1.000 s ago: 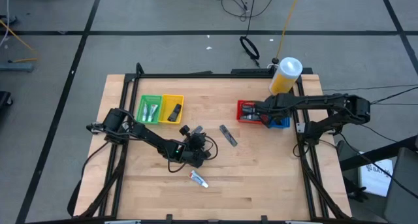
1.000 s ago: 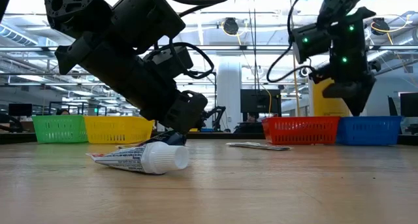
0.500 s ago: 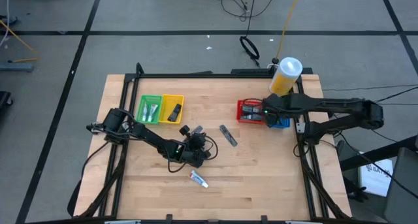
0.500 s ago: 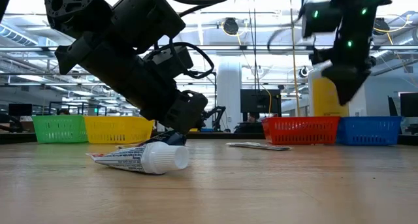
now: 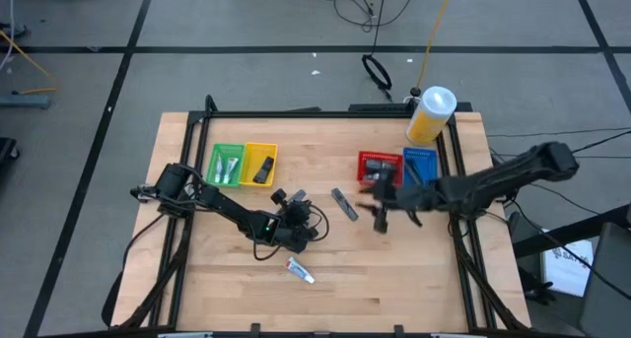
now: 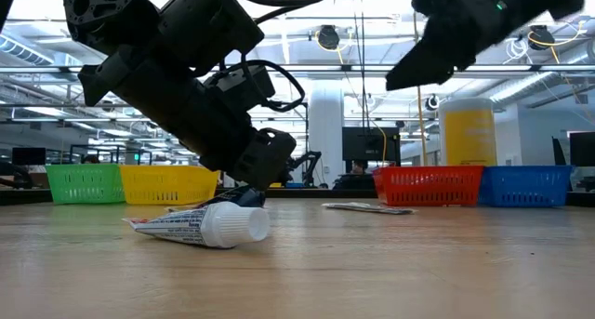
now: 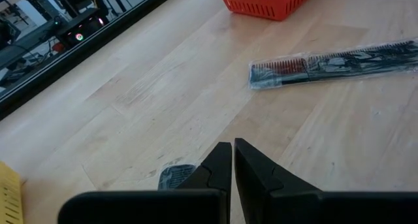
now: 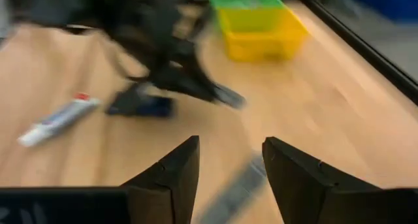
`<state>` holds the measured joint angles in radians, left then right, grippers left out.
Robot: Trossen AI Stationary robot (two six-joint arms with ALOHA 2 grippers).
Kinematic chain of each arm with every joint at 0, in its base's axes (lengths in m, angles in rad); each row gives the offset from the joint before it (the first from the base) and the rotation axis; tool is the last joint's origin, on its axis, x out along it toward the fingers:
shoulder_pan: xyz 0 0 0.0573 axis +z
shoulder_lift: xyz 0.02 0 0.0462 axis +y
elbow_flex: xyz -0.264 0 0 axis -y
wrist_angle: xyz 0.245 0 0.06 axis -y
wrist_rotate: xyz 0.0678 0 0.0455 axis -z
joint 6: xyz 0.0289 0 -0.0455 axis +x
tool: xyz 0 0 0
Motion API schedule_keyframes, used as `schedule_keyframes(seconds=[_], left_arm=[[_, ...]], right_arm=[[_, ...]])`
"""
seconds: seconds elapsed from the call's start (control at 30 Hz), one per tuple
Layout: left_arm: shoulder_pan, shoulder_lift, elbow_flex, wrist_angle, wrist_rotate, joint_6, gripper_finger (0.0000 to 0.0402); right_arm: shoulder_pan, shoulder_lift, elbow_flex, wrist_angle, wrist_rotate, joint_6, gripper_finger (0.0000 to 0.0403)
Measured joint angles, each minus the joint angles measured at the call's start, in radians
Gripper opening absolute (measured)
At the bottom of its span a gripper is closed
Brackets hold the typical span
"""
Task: Pick & Place Travel size toiletries
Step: Put the toothpaste into the green bin
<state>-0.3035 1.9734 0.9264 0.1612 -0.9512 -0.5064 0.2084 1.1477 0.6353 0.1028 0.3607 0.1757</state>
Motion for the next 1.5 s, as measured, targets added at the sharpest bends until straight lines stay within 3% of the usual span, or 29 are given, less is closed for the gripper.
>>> schedule_keyframes(seconds=[0.17,0.3,0.53,0.73,0.9,0.97,1.1,1.37,1.5], left_arm=[[0.0,-0.027,0.0,-0.003,0.004,0.008,0.0021],[-0.013,-0.078,0.0,-0.01,0.018,0.085,0.0021],[-0.091,-0.231,0.001,-0.105,0.076,0.232,0.0021],[-0.188,-0.419,0.001,-0.28,0.304,0.243,0.0021],[-0.253,-0.484,0.001,-0.233,0.579,0.178,0.0022],[-0.287,-0.474,0.001,-0.204,0.625,0.159,0.0027],[-0.333,-0.388,0.001,-0.095,0.629,0.156,0.0074],[-0.327,-0.169,0.001,0.031,0.629,0.138,0.0232],[-0.299,-0.094,0.0,0.057,0.635,0.179,0.0271]], right_arm=[[0.093,0.164,-0.154,0.457,-0.005,-0.119,0.016],[0.131,0.326,-0.212,0.746,-0.072,-0.1,0.016],[0.177,0.595,-0.205,1.049,-0.076,-0.029,0.016],[0.2,0.727,-0.201,1.169,-0.074,-0.026,0.016],[0.2,0.751,-0.201,1.189,-0.074,0.007,0.016],[0.2,0.751,-0.201,1.197,-0.074,0.007,0.016],[0.2,0.751,-0.201,1.233,-0.074,0.004,0.016],[0.2,0.751,-0.201,1.272,-0.075,-0.004,0.016],[0.199,0.751,-0.201,1.271,-0.075,-0.004,0.016]])
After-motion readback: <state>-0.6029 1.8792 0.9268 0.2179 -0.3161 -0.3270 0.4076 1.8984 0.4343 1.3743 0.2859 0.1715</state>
